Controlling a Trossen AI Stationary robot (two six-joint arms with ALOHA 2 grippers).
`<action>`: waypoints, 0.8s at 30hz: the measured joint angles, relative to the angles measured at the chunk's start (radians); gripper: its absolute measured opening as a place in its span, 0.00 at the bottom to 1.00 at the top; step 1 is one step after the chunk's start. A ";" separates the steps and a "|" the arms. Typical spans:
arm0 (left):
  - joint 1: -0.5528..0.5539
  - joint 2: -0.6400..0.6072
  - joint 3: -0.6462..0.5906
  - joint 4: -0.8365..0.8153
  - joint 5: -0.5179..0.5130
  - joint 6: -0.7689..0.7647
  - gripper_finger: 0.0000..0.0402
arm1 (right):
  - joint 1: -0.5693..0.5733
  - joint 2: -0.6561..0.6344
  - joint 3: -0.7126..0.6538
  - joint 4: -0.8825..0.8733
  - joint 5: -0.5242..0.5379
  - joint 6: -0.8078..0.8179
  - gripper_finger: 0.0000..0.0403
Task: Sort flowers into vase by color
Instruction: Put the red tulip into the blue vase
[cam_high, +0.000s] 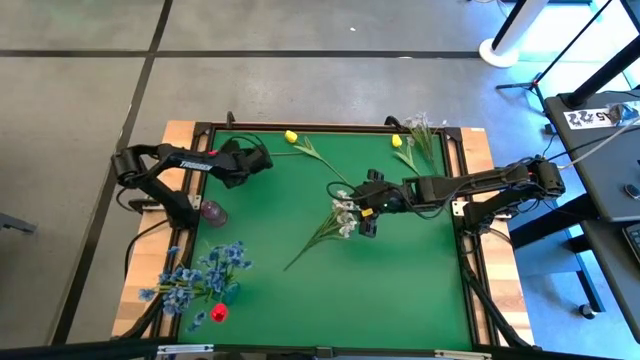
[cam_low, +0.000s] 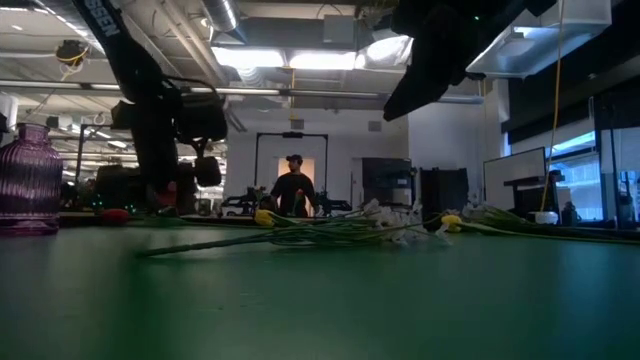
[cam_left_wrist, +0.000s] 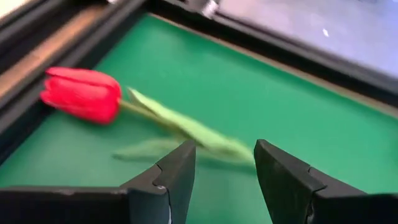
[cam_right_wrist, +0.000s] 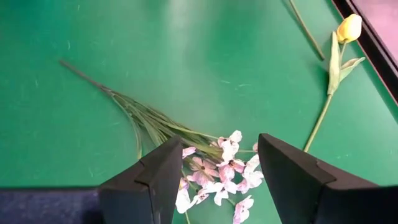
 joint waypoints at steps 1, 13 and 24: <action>0.021 0.000 0.000 0.002 -0.003 -0.015 0.40 | 0.000 0.000 0.000 0.000 0.003 0.000 0.52; 0.199 0.050 0.003 -0.003 0.173 0.213 0.40 | 0.000 0.035 -0.001 -0.010 -0.003 -0.033 0.52; -0.026 0.045 0.005 -0.007 0.246 0.480 0.07 | 0.000 0.048 -0.001 0.007 -0.051 -0.034 0.52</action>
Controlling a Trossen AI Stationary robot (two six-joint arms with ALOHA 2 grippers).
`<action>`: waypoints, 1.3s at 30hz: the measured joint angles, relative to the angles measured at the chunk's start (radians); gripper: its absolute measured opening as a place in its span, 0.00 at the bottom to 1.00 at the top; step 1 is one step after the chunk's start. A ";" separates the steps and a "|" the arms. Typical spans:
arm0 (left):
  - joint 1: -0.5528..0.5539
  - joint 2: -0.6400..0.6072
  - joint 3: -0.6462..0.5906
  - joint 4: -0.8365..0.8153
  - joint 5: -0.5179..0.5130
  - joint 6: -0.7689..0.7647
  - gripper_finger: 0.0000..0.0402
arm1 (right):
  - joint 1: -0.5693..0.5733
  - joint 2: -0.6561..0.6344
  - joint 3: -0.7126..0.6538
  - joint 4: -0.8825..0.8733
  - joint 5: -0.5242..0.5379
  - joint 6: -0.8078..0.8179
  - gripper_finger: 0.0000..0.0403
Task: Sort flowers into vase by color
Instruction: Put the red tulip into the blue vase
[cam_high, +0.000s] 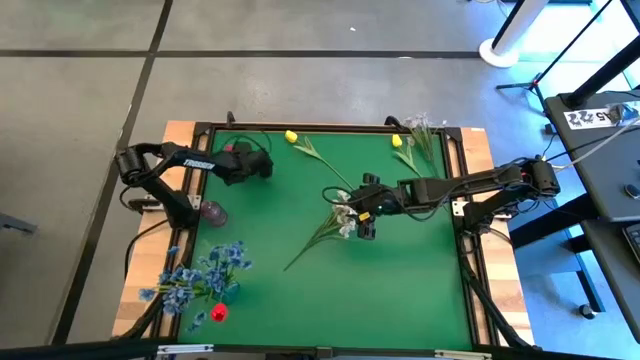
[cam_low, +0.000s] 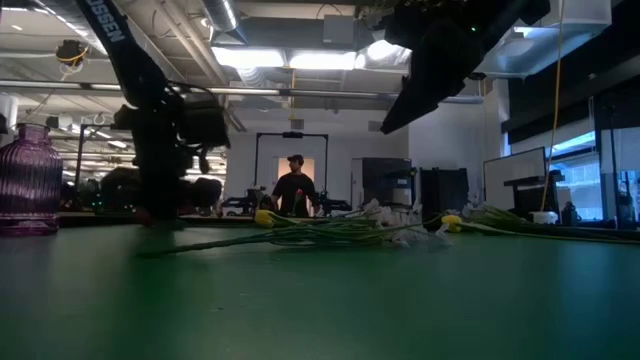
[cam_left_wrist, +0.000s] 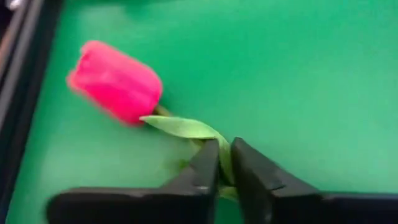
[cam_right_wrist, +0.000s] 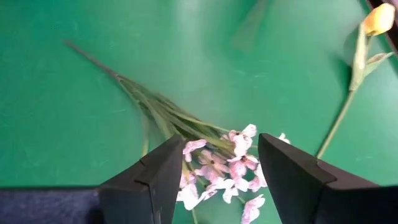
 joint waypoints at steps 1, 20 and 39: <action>-0.028 -0.001 -0.001 0.005 -0.006 0.016 0.04 | 0.000 0.000 0.000 0.000 -0.005 0.000 0.52; -0.139 -0.201 -0.003 0.319 0.046 0.484 0.00 | 0.000 -0.002 0.001 0.049 -0.006 0.007 0.52; -0.731 -0.441 -0.002 0.736 0.008 0.675 0.00 | 0.173 0.006 0.005 0.511 -0.068 -0.183 0.52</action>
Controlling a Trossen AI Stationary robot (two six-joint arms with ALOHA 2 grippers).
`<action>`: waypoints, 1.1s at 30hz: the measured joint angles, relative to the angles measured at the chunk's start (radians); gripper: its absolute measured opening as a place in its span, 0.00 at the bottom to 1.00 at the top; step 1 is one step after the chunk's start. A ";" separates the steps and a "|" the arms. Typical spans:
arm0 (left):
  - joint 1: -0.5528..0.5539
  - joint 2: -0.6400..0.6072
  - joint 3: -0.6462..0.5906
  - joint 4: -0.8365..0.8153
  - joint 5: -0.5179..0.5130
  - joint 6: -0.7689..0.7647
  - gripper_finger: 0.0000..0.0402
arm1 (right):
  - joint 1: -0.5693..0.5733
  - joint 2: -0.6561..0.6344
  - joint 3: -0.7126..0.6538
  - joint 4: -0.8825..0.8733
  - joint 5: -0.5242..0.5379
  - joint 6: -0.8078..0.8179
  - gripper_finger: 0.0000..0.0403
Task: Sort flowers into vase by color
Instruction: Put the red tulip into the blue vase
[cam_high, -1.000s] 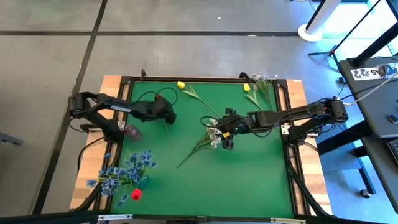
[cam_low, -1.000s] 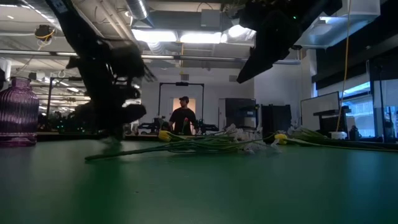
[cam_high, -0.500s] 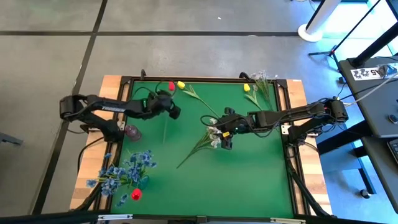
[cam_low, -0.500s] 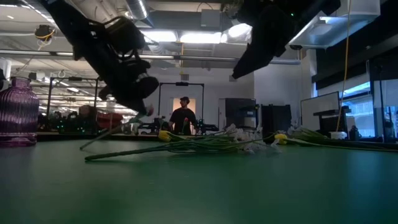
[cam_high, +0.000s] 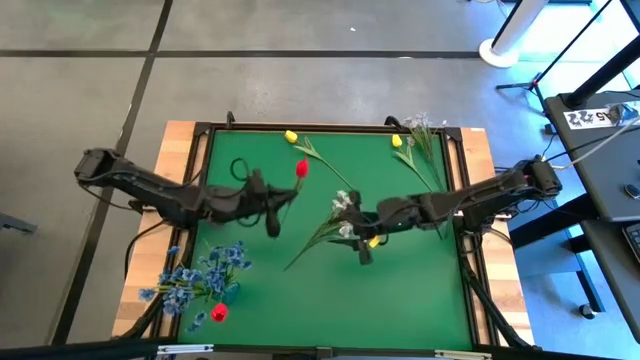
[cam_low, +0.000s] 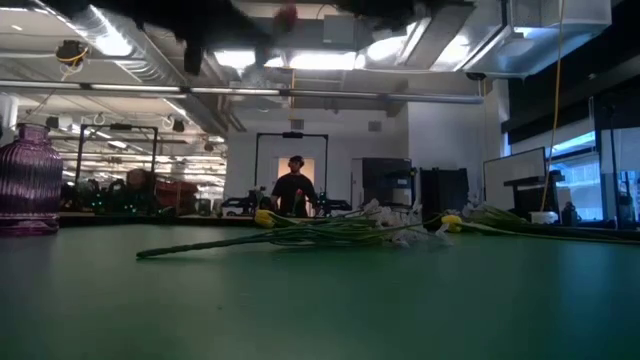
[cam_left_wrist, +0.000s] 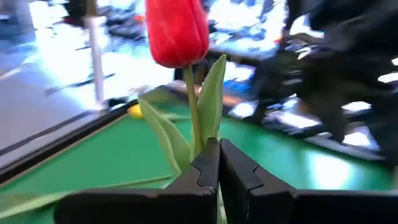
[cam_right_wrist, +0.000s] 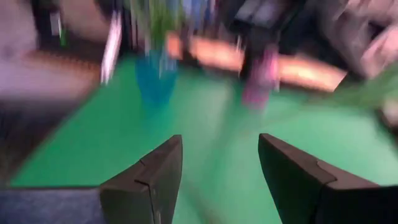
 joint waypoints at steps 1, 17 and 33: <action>-0.029 0.002 0.000 0.045 0.003 0.018 0.00 | 0.006 0.027 0.000 0.073 0.009 0.003 0.52; -0.473 -0.118 0.031 0.281 0.051 0.360 0.00 | 0.031 0.202 -0.004 0.540 0.029 0.071 0.52; -0.648 -0.386 0.132 -0.318 0.352 0.355 0.00 | 0.110 0.228 -0.003 0.509 0.160 0.226 0.52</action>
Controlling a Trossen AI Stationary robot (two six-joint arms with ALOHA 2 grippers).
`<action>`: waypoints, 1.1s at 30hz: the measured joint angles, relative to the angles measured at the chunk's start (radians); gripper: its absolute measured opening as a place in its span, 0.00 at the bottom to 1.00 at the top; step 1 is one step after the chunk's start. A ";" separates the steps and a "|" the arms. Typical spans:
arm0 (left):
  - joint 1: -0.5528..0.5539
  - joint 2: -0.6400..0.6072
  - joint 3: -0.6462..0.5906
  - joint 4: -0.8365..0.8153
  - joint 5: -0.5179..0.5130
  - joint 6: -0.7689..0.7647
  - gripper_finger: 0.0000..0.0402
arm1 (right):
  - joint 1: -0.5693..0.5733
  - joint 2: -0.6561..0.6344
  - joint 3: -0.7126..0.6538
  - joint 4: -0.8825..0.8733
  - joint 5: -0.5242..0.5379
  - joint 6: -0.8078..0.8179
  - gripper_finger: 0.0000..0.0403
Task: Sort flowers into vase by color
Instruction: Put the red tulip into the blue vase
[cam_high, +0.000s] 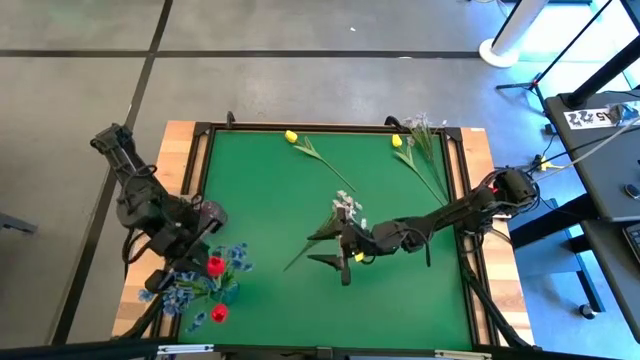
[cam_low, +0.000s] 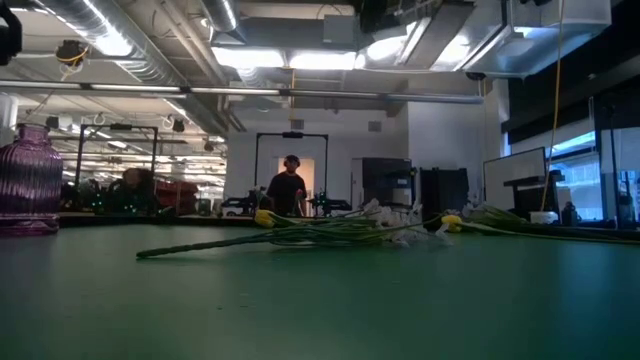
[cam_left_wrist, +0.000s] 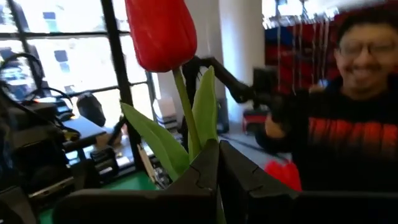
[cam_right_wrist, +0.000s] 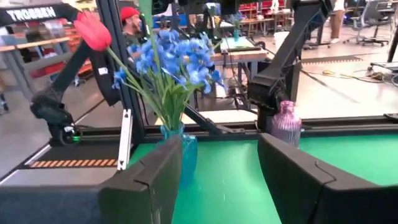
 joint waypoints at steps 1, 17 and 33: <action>-0.002 0.001 0.000 -0.013 0.007 0.003 0.00 | 0.000 0.001 0.000 0.000 0.004 0.001 0.52; -0.061 -0.003 -0.045 -0.226 -0.016 -0.154 0.00 | -0.006 -0.001 0.000 -0.049 0.009 0.025 0.52; -0.058 -0.034 0.306 -0.730 -0.012 -0.602 0.25 | -0.029 -0.001 0.000 -0.138 -0.123 0.010 0.52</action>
